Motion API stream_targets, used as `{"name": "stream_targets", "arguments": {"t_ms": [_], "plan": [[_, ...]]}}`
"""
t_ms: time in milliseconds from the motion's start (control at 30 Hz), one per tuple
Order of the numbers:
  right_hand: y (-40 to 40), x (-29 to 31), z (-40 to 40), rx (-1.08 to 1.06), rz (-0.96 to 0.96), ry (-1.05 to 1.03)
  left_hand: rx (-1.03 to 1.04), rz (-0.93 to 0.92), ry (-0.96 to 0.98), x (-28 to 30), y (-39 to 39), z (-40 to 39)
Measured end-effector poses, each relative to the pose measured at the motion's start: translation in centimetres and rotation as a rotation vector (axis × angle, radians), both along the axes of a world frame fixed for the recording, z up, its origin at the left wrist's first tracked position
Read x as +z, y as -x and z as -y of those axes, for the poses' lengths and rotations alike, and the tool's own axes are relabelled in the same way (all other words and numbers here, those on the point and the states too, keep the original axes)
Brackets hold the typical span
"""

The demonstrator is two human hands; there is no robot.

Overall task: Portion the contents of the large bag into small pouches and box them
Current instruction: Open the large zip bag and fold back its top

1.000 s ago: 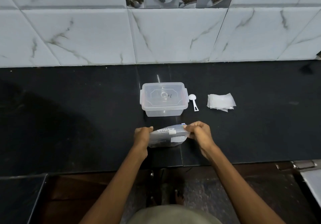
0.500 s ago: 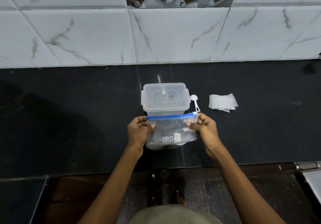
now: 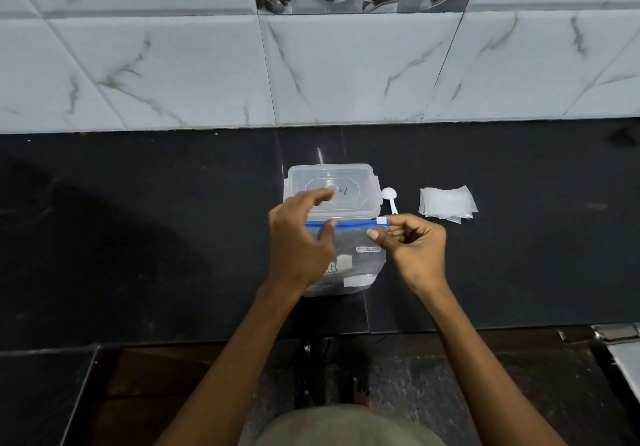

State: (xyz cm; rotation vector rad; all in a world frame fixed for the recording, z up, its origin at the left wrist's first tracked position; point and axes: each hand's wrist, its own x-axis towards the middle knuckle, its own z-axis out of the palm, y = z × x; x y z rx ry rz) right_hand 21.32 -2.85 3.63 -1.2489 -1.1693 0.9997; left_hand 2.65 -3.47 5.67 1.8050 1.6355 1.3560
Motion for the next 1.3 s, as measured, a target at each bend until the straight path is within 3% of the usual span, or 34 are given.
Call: {"name": "stream_targets", "arguments": {"t_ms": [167, 367, 533, 733, 1000, 1133, 1300], "plan": [[0.4, 0.8, 0.2, 0.056, 0.019, -0.038, -0.252, -0.018, 0.115, 0.0, -3.0, -0.9], [-1.0, 1.5, 0.8, 0.158, 0.063, -0.099, -0.204, 0.089, 0.089, -0.1, -4.4, -1.1], [-1.5, 0.7, 0.6, 0.091, 0.266, -0.117, -0.181, 0.266, 0.306, 0.9, -4.3, -1.6], [-0.6, 0.2, 0.8, -0.079, 0.347, -0.195, -0.155, 0.071, 0.268, 1.1, -4.1, -1.8], [-3.7, 1.2, 0.7, -0.299, 0.119, -0.061, 0.008, -0.226, 0.257, 0.3, 2.0, -2.2], [-4.6, 1.2, 0.6, -0.234, 0.141, -0.038, 0.066, -0.187, 0.322, 0.1, 3.5, -2.3], [-5.0, 2.3, 0.6, -0.096, 0.269, -0.091, 0.043, -0.008, 0.276, 0.3, 3.0, -1.9]]}}
